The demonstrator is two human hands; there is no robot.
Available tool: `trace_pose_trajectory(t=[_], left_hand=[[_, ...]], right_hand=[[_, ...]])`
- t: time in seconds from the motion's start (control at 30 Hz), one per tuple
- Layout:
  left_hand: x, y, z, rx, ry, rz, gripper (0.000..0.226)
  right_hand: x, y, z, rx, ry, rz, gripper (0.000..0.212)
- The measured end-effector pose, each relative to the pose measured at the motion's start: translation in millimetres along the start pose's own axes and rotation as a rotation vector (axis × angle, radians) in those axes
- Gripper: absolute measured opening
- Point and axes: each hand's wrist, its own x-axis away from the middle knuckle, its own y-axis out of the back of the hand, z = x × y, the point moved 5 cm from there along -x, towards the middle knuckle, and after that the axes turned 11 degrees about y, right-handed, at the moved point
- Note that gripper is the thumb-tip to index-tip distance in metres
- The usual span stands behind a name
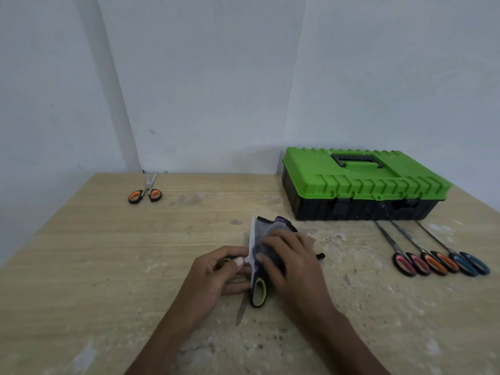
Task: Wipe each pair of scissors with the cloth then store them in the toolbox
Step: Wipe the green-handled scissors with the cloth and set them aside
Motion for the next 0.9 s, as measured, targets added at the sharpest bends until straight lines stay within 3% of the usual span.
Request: trace_pose_trajectory(t=[0.1, 0.17, 0.23, 0.33, 0.5, 0.77, 0.83, 0.9], left_hand=[[1, -1, 1, 0.012, 0.007, 0.022, 0.023], [1, 1, 0, 0.049, 0.014, 0.026, 0.024], [-1, 4, -1, 0.065, 0.016, 0.028, 0.025], [-2, -1, -1, 0.031, 0.023, 0.033, 0.024], [0, -6, -1, 0.003, 0.028, 0.066, 0.020], [3, -14, -1, -0.048, 0.024, 0.102, 0.021], [4, -14, -1, -0.068, 0.018, 0.109, 0.022], [5, -10, -1, -0.061, 0.013, 0.101, 0.022]], right_hand=[[-2, 3, -37, -0.145, -0.217, -0.093, 0.008], [2, 11, -59, -0.311, -0.482, -0.242, 0.010], [8, 24, -63, -0.414, -0.603, -0.407, 0.010], [7, 37, -37, -0.375, -0.434, -0.476, 0.008], [-3, -2, 20, -0.039, 0.018, -0.138, 0.016], [-6, -3, -14, -0.002, -0.241, -0.226, 0.017], [-6, 2, -7, 0.041, -0.194, -0.236, 0.016], [-4, 4, 8, 0.079, -0.031, -0.203, 0.016]])
